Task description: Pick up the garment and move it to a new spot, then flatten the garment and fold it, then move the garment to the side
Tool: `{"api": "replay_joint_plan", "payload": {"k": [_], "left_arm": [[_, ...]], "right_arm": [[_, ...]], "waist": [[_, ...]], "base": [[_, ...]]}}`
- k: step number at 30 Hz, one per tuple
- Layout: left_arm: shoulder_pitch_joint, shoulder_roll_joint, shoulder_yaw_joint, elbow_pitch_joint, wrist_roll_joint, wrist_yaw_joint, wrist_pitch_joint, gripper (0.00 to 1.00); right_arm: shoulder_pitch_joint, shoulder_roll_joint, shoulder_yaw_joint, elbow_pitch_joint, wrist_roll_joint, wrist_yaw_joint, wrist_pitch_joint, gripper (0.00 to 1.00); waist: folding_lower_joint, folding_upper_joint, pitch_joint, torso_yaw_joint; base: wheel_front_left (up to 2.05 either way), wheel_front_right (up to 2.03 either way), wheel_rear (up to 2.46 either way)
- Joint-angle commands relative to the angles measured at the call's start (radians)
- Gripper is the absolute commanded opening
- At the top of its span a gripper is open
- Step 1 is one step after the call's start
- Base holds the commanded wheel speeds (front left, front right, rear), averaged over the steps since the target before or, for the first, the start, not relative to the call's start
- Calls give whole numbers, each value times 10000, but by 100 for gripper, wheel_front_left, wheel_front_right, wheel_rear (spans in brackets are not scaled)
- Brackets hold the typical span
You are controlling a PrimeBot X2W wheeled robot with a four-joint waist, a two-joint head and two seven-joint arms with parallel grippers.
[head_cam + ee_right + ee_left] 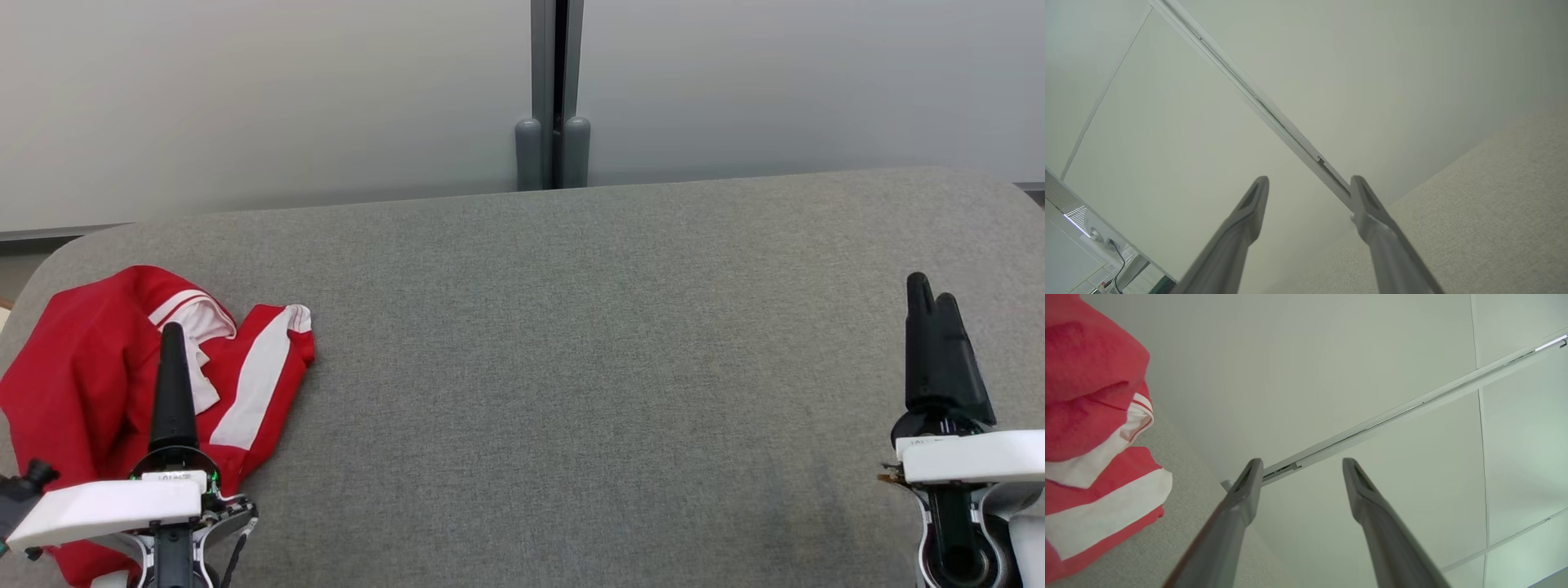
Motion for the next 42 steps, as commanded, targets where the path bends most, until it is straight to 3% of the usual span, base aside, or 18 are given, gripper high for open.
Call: {"api": "replay_joint_plan", "payload": {"k": [1,7,21,36,42], "left_arm": [[-316,85,-57,-243,324,-8,-76,100],[-289,94,-369,-569,1815,-9,-279,100],[7,108,-1591,-494,5555,163,-714,100],[21,138,-2520,302,8569,786,-1154,100],[28,158,-2644,531,9072,866,-1300,100]], "right_arm": [[-323,-130,60,-333,-416,1,-125,100],[-246,-197,306,-546,-1673,1,-332,100],[15,-71,723,275,-4565,2,-764,100],[126,159,780,708,-7062,1,-1202,100],[108,181,790,777,-7749,2,-1350,100]], "waist": [[0,0,6,4],[0,0,45,31],[0,0,28,34],[0,0,53,32],[0,0,52,49]], "base": [[0,0,0],[0,0,0],[0,0,0],[0,0,0],[0,0,0]]}}
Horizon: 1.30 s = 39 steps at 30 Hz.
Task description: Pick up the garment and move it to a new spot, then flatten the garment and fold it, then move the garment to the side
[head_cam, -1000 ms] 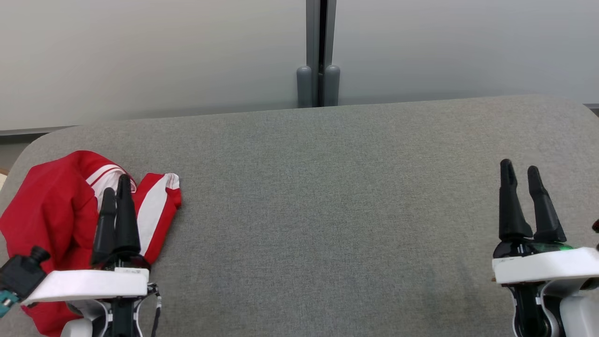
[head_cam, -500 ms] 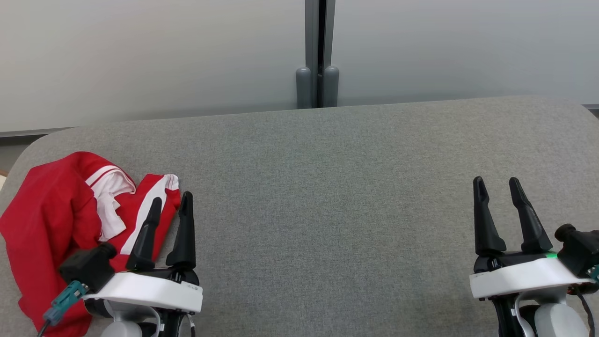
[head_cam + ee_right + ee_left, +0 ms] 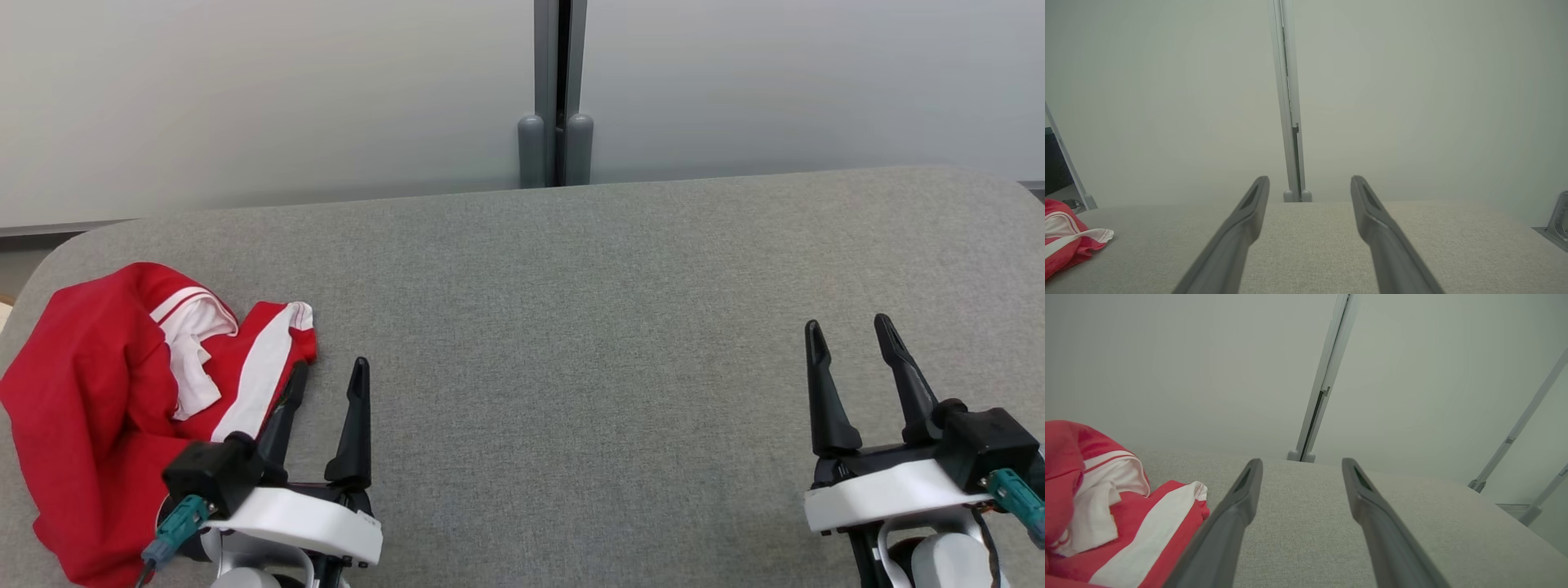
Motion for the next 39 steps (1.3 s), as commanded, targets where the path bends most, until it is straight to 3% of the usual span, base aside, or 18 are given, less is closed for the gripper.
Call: {"api": "replay_joint_plan", "payload": {"k": [1,12,20,28,39], "left_arm": [[-87,68,-43,-37,305,69,-85,100],[-98,152,-349,204,1339,328,-321,100],[-29,82,-126,351,1139,311,-490,100],[-5,55,-81,1012,224,56,-645,100],[-208,62,-370,1458,424,171,-855,100]], "right_arm": [[-32,-14,30,-65,-299,0,-123,100],[13,-10,196,92,-1222,0,-358,100],[50,-18,223,25,-519,0,-522,100],[-34,-24,308,985,1027,0,-681,100],[-245,-34,491,1440,698,0,-891,100]], "waist": [[0,0,0,6],[0,0,-23,26],[0,0,-9,58],[0,0,-42,106],[0,0,-32,76]], "base": [[0,0,0],[0,0,0],[0,0,0],[0,0,0],[0,0,0]]}}
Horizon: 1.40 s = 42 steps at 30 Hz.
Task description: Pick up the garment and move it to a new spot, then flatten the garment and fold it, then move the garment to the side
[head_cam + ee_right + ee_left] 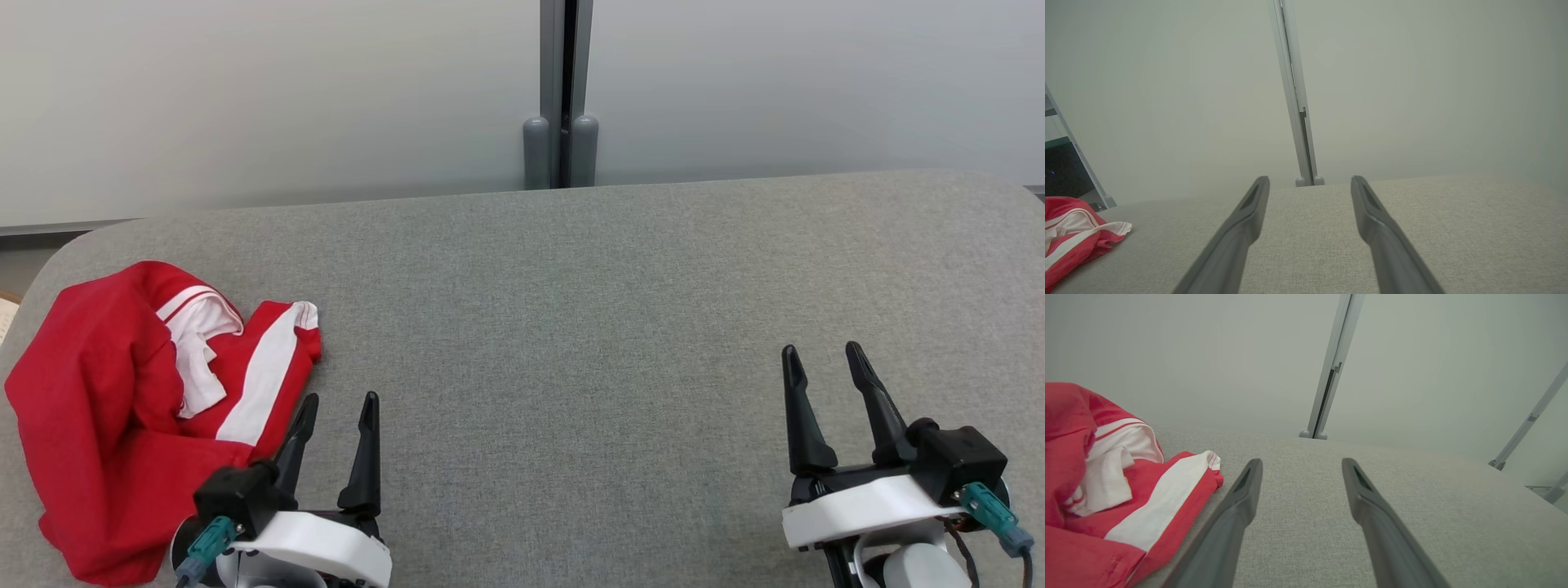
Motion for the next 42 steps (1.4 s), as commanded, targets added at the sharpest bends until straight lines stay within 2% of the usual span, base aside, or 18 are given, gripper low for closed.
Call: {"api": "replay_joint_plan", "payload": {"k": [1,6,18,24,30,42], "left_arm": [[-156,39,-44,27,198,57,-100,100],[-187,45,-145,58,493,89,-185,100],[-136,43,-170,-4,345,48,-168,100],[-206,44,-163,-34,314,76,-168,100],[-200,44,-125,-87,298,136,-168,100],[-66,41,195,-129,435,167,-167,100]], "right_arm": [[-84,-33,26,38,-245,0,-125,100],[-91,-39,75,85,-558,0,-202,100],[-74,-37,56,121,-402,0,-197,100],[-1,-32,159,98,-365,0,-197,100],[69,-32,423,124,-315,0,-197,100],[22,-32,998,263,-143,0,-197,100]], "waist": [[-1,0,1,-6],[-1,0,-14,-5],[-1,0,-35,93],[-1,0,-26,388],[-1,0,-33,1116],[-1,0,-94,3111]], "base": [[0,0,0],[0,0,0],[0,0,0],[0,0,0],[0,0,0],[0,0,0]]}}
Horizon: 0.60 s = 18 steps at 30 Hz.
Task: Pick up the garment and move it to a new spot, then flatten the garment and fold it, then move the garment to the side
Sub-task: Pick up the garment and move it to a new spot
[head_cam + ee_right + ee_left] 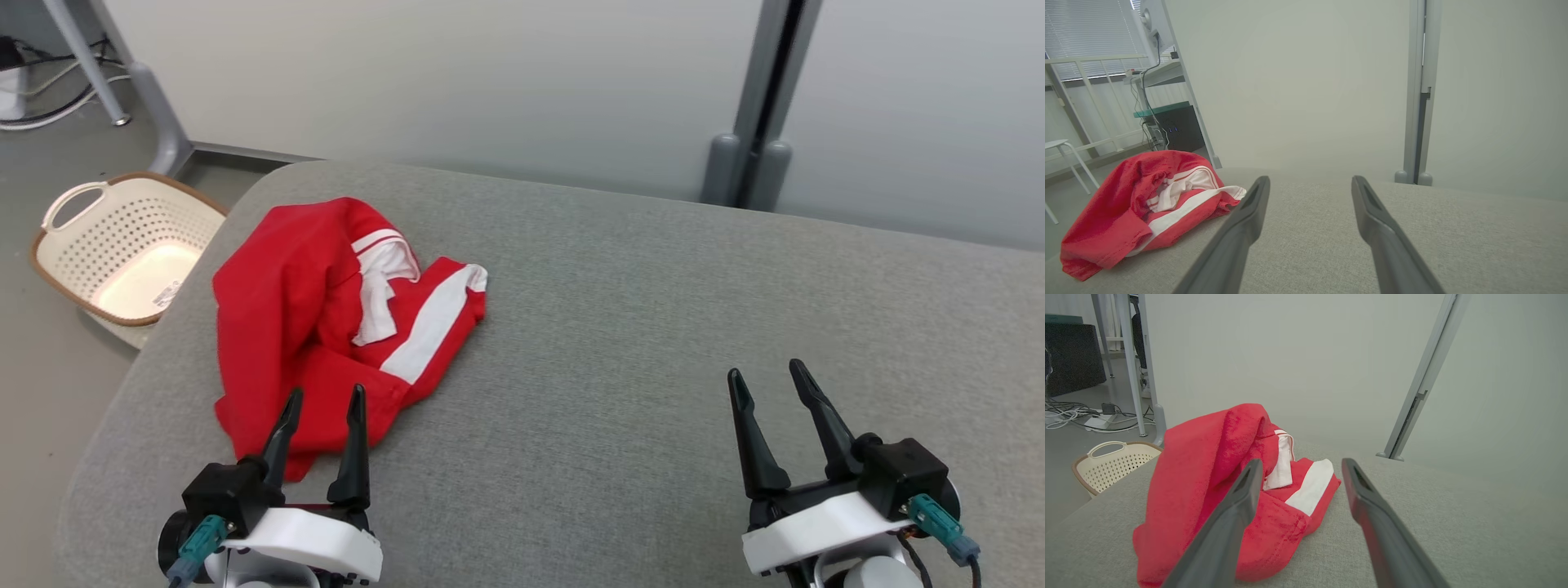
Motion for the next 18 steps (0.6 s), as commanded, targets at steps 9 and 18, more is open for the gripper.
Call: {"api": "replay_joint_plan", "payload": {"k": [9,18], "left_arm": [[57,35,146,-81,62,8,-18,100],[148,37,178,88,-197,-6,-15,100]], "right_arm": [[-103,-28,484,170,204,0,-63,100],[-47,-26,605,214,352,0,-63,100]], "waist": [[0,-1,-44,1655],[0,-1,-130,1959]], "base": [[0,0,0],[0,0,0]]}}
